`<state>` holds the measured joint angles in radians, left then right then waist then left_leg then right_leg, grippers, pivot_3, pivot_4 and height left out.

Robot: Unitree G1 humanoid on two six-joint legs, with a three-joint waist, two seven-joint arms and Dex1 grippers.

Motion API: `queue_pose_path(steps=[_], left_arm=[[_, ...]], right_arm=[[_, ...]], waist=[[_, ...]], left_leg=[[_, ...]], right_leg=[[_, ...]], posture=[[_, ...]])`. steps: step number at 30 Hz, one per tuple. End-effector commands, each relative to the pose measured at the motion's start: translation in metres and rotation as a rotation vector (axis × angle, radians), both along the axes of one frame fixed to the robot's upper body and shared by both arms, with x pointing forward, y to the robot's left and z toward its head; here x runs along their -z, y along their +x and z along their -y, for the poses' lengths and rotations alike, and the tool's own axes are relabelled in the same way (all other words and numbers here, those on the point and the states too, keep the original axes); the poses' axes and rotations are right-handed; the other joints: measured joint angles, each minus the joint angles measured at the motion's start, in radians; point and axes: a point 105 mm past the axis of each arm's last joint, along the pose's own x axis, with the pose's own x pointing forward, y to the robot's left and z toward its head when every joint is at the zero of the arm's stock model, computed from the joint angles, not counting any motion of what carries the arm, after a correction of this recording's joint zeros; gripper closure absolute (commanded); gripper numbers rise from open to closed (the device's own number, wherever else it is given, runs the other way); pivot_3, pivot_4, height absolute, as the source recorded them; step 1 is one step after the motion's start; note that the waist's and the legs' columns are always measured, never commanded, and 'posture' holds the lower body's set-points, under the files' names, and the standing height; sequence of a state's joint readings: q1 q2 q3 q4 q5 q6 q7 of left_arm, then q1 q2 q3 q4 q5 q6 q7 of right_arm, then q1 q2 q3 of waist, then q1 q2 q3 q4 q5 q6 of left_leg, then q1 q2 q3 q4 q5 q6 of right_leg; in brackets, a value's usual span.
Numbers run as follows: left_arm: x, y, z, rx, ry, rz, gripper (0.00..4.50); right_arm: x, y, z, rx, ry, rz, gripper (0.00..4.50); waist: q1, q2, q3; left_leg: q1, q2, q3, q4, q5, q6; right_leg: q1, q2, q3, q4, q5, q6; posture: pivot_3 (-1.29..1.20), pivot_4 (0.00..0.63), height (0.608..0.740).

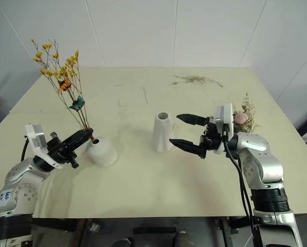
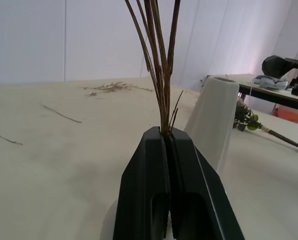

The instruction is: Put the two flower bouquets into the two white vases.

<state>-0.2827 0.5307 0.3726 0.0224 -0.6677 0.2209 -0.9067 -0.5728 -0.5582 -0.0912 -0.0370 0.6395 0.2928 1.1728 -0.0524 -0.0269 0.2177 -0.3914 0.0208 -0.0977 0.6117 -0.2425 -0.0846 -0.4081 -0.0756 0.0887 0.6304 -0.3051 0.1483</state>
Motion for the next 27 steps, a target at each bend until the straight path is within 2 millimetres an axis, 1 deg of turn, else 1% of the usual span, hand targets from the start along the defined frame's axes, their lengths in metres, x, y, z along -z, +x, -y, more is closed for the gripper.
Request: queue_pose_path(steps=[1, 2, 5, 9, 12, 14, 15, 18, 19, 21, 22, 24, 25, 27], left_arm=[[-0.007, -0.009, -0.001, 0.001, 0.063, 0.048, 4.02], [-0.008, -0.012, 0.001, 0.016, 0.088, 0.054, 3.81], [-0.014, -0.024, 0.003, 0.040, 0.164, 0.070, 2.97], [-0.022, -0.040, -0.006, 0.047, 0.259, 0.085, 1.73], [-0.031, -0.052, -0.011, 0.066, 0.318, 0.086, 1.73], [-0.034, -0.056, -0.011, 0.069, 0.336, 0.085, 1.73], [-0.036, -0.058, -0.010, 0.070, 0.344, 0.085, 1.73], [-0.034, -0.072, -0.021, 0.084, 0.416, 0.052, 1.73], [-0.034, -0.075, -0.020, 0.098, 0.429, 0.036, 1.73], [-0.030, -0.087, -0.021, 0.165, 0.488, -0.016, 1.73], [-0.030, -0.093, -0.021, 0.200, 0.507, -0.039, 1.73], [-0.032, -0.098, -0.016, 0.241, 0.519, -0.063, 1.73], [-0.036, -0.100, -0.014, 0.259, 0.516, -0.061, 1.73], [-0.040, -0.103, -0.010, 0.278, 0.511, -0.057, 1.73]], right_arm=[[-0.010, -0.006, 0.002, -0.005, 0.022, 0.043, 0.00], [-0.010, -0.006, 0.002, -0.003, 0.021, 0.043, 0.00], [-0.009, -0.005, 0.006, 0.005, 0.015, 0.041, 0.00], [-0.010, -0.002, 0.012, 0.020, 0.007, 0.039, 0.00], [-0.011, 0.002, 0.017, 0.038, -0.008, 0.036, 0.00], [-0.012, 0.005, 0.021, 0.049, -0.013, 0.035, 0.00], [-0.013, 0.007, 0.025, 0.060, -0.020, 0.036, 0.00], [-0.017, 0.020, 0.043, 0.154, -0.078, 0.006, 0.00], [-0.015, 0.026, 0.051, 0.198, -0.121, -0.020, 0.00], [-0.010, 0.046, 0.075, 0.374, -0.251, -0.115, 0.00], [-0.009, 0.053, 0.088, 0.458, -0.308, -0.153, 0.00], [-0.007, 0.062, 0.109, 0.578, -0.399, -0.204, 0.00], [-0.006, 0.066, 0.120, 0.644, -0.454, -0.234, 0.00], [-0.006, 0.070, 0.132, 0.716, -0.511, -0.268, 0.00]], waist=[[0.000, 0.000, 0.000], [-0.001, 0.000, 0.000], [-0.001, 0.000, 0.000], [0.000, 0.000, 0.000], [-0.002, 0.000, 0.000], [-0.001, 0.000, 0.000], [-0.001, 0.000, 0.000], [-0.001, 0.001, 0.001], [-0.002, 0.001, 0.001], [-0.002, 0.001, 0.001], [-0.003, 0.001, 0.001], [-0.003, 0.001, 0.001], [-0.004, 0.001, 0.001], [-0.004, 0.001, 0.001]], left_leg=[[0.000, 0.000, 0.000, 0.000, 0.000, 0.000], [0.000, 0.000, 0.000, 0.000, 0.000, 0.000], [0.000, 0.000, 0.000, -0.001, 0.000, 0.000], [0.000, 0.000, 0.000, -0.001, 0.000, 0.000], [0.000, 0.000, 0.001, -0.001, -0.001, 0.000], [0.000, 0.000, 0.001, -0.001, -0.001, 0.000], [0.000, 0.000, 0.001, -0.001, -0.001, 0.000], [0.000, 0.000, 0.002, -0.001, -0.001, 0.000], [0.000, 0.000, 0.002, -0.002, -0.001, 0.000], [0.000, 0.000, 0.003, -0.002, -0.001, 0.001], [0.000, 0.000, 0.003, -0.002, -0.002, 0.001], [0.000, 0.001, 0.004, -0.003, -0.002, 0.001], [0.000, 0.001, 0.005, -0.003, -0.002, 0.001], [0.000, 0.001, 0.006, -0.003, -0.002, 0.001]], right_leg=[[0.000, 0.000, 0.000, 0.000, 0.000, 0.000], [0.000, 0.000, 0.000, 0.000, 0.000, 0.000], [0.000, 0.000, 0.000, 0.000, 0.000, 0.000], [0.000, 0.000, 0.000, -0.002, 0.000, 0.000], [0.000, 0.000, 0.000, -0.002, 0.000, 0.000], [0.000, 0.000, 0.000, -0.003, 0.000, -0.001], [0.000, 0.000, 0.000, -0.003, 0.000, -0.001], [0.000, 0.000, 0.000, -0.003, 0.000, -0.001], [0.000, 0.000, 0.001, -0.003, 0.000, -0.001], [-0.001, 0.000, 0.001, -0.004, -0.001, -0.002], [-0.001, -0.001, 0.001, -0.004, -0.002, -0.005], [-0.002, -0.001, 0.001, -0.004, -0.006, -0.012], [-0.002, -0.001, 0.001, -0.004, -0.006, -0.012], [-0.003, -0.001, 0.002, -0.005, -0.007, -0.013]], posture=[[0.00, 0.150, 0.740], [0.00, 0.150, 0.740], [0.00, 0.150, 0.740], [0.00, 0.150, 0.740], [0.00, 0.150, 0.740], [0.00, 0.150, 0.740], [0.00, 0.150, 0.740], [0.00, 0.150, 0.740], [0.00, 0.150, 0.740], [0.00, 0.150, 0.740], [0.00, 0.150, 0.740], [0.00, 0.150, 0.740], [0.00, 0.150, 0.740], [0.00, 0.150, 0.740]])
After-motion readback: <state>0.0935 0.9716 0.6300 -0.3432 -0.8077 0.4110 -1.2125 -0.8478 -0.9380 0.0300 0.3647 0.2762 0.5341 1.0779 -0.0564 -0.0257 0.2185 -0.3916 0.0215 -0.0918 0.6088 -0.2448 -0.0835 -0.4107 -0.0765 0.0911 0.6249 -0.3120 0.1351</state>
